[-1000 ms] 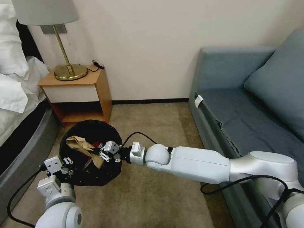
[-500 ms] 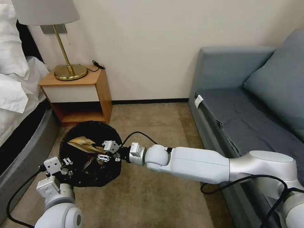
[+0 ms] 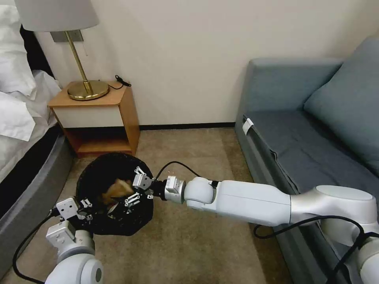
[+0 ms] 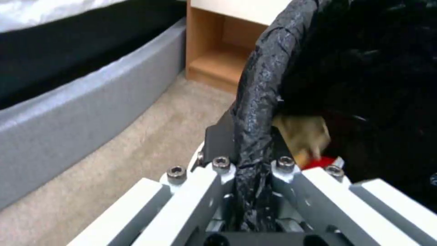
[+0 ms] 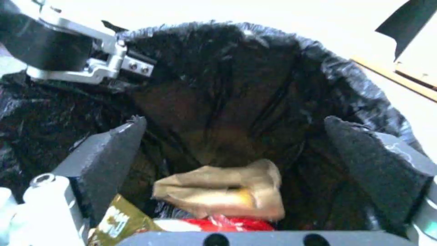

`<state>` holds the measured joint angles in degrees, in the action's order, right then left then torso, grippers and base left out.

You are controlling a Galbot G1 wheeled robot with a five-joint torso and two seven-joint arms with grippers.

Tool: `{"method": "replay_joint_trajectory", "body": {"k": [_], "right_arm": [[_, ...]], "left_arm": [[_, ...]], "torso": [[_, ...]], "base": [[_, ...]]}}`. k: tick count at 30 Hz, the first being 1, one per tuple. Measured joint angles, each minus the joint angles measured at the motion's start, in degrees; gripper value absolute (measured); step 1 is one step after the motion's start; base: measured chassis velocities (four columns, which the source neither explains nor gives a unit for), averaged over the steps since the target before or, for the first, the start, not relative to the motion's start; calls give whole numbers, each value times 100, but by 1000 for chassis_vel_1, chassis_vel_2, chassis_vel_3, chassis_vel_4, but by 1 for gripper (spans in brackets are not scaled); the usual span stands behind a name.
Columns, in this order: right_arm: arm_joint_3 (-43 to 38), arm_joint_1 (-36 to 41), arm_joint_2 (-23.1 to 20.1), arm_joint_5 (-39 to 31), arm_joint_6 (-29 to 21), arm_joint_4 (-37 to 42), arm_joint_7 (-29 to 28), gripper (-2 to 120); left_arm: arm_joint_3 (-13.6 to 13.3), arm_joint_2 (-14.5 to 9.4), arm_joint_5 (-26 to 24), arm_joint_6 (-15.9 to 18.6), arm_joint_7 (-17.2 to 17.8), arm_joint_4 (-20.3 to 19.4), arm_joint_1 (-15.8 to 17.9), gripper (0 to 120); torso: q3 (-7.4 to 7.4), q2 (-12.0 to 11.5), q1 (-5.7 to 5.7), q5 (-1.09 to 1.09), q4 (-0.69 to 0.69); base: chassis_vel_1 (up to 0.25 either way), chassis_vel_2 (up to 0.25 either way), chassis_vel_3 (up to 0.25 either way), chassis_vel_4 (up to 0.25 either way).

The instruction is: Pick up the trash bin, then pick up the garbage on the floor and place it into the trash bin.

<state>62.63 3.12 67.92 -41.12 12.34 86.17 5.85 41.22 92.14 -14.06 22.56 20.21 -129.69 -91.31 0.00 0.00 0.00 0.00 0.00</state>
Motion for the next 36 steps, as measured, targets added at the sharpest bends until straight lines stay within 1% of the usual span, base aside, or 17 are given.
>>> {"method": "replay_joint_trajectory", "body": {"k": [7, 10, 12, 13, 15, 17, 18, 20, 22, 23, 27, 28, 30, 32, 36], "right_arm": [[-211, 12, -137, 5, 32, 79, -5, 100], [-325, 24, -226, 1, 44, 148, -6, 100], [-460, 37, -346, -1, 70, 231, -5, 100], [-460, 37, -346, -1, 70, 231, -5, 100], [-538, 60, -441, 6, 97, 281, 4, 100], [-580, 85, -503, 23, 119, 304, 14, 100], [-580, 85, -503, 23, 119, 304, 14, 100], [-617, 134, -538, 58, 139, 307, 24, 100], [-636, 174, -552, 79, 150, 307, 27, 100], [-636, 174, -552, 79, 150, 307, 27, 100], [-673, 245, -580, 122, 174, 309, 33, 100], [-673, 245, -580, 122, 174, 309, 33, 100], [-698, 279, -591, 145, 182, 309, 37, 100], [-707, 309, -606, 155, 186, 309, 40, 100], [-716, 334, -626, 172, 196, 302, 44, 100]], "left_arm": [[61, 0, -211, 133, 148, 88, 47, 2], [82, 0, -351, 200, 235, 147, 74, 2], [144, 0, -585, 276, 360, 249, 130, 2], [144, 0, -585, 276, 360, 249, 130, 2], [231, 0, -881, 365, 512, 353, 201, 2], [292, 0, -1278, 530, 690, 418, 253, 2], [292, 0, -1278, 530, 690, 418, 253, 2], [336, 0, -1616, 662, 883, 487, 297, 2], [381, 0, -1828, 744, 1031, 547, 334, 2], [381, 0, -1828, 744, 1031, 547, 334, 2], [450, 0, -2463, 938, 1309, 709, 412, 2], [450, 0, -2463, 938, 1309, 709, 412, 2], [487, 0, -2803, 1016, 1436, 820, 456, 2], [526, 0, -3028, 1043, 1504, 942, 491, 2], [582, 0, -3119, 1044, 1524, 1070, 530, 2]], "torso": [[0, 0, 0, 0, 0], [0, 0, 0, 0, 0], [0, 0, 0, 0, 0], [0, 0, 0, 0, 0], [0, 0, 0, 1, 0], [0, 0, 0, 0, 0], [0, 0, 0, 0, 0], [0, 0, 0, 0, -1], [0, 0, 0, 1, 0], [0, 0, 0, 1, 0], [0, 0, 0, 0, 0], [0, 0, 0, 0, 0], [0, 0, 0, 0, 0], [0, 0, 0, 0, 0], [0, 0, 0, 0, 0]], "base": [[0, 0, 0, 0], [0, 0, 0, 0], [0, 0, 0, 0], [0, 0, 0, 0], [0, 0, 0, 0], [0, 0, 0, 0], [0, 0, 0, 0], [0, 0, 0, 0], [0, 0, 0, 0], [0, 0, 0, 0], [0, 0, 0, 0], [0, 0, 0, 0], [0, 0, 0, 0], [0, 0, 0, 0], [0, 0, 0, 0]]}}
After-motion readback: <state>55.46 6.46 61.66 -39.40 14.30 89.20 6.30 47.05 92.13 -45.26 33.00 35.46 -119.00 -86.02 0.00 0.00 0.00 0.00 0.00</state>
